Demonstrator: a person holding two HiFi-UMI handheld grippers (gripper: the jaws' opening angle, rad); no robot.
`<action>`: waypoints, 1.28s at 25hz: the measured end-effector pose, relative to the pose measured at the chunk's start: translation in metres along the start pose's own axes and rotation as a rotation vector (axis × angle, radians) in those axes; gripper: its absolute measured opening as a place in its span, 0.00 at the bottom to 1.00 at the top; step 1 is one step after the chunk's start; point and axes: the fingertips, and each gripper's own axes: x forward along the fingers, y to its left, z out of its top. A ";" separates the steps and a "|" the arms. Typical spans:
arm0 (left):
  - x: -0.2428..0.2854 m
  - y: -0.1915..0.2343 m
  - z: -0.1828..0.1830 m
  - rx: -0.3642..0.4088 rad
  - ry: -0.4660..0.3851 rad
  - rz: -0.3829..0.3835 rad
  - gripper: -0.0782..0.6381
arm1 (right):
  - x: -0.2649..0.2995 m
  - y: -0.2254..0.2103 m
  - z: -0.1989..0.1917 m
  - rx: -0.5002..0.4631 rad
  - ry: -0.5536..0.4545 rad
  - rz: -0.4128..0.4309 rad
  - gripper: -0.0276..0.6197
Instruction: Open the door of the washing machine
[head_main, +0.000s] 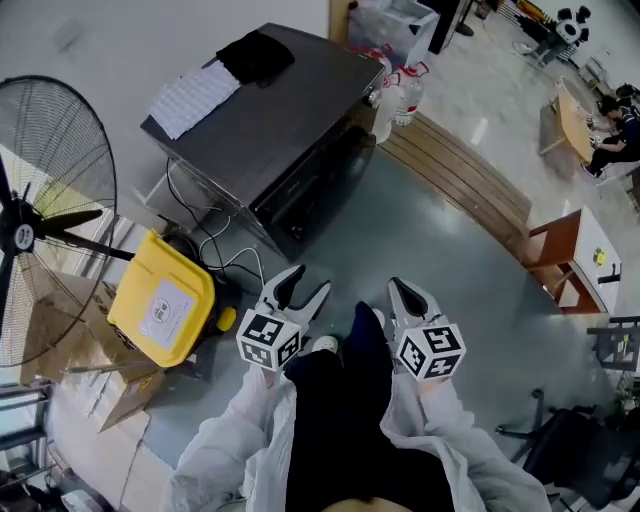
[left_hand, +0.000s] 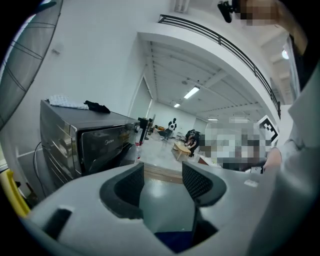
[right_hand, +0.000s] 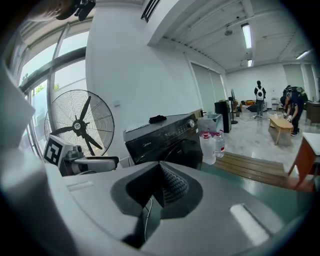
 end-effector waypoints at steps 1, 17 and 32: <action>0.007 0.006 -0.002 -0.009 -0.004 0.010 0.43 | 0.009 -0.004 -0.001 -0.004 0.007 0.010 0.06; 0.154 0.148 -0.103 -0.047 0.153 0.334 0.43 | 0.173 -0.104 -0.027 -0.021 0.197 0.202 0.06; 0.207 0.233 -0.165 -0.006 0.230 0.466 0.42 | 0.277 -0.130 -0.101 -0.032 0.267 0.344 0.06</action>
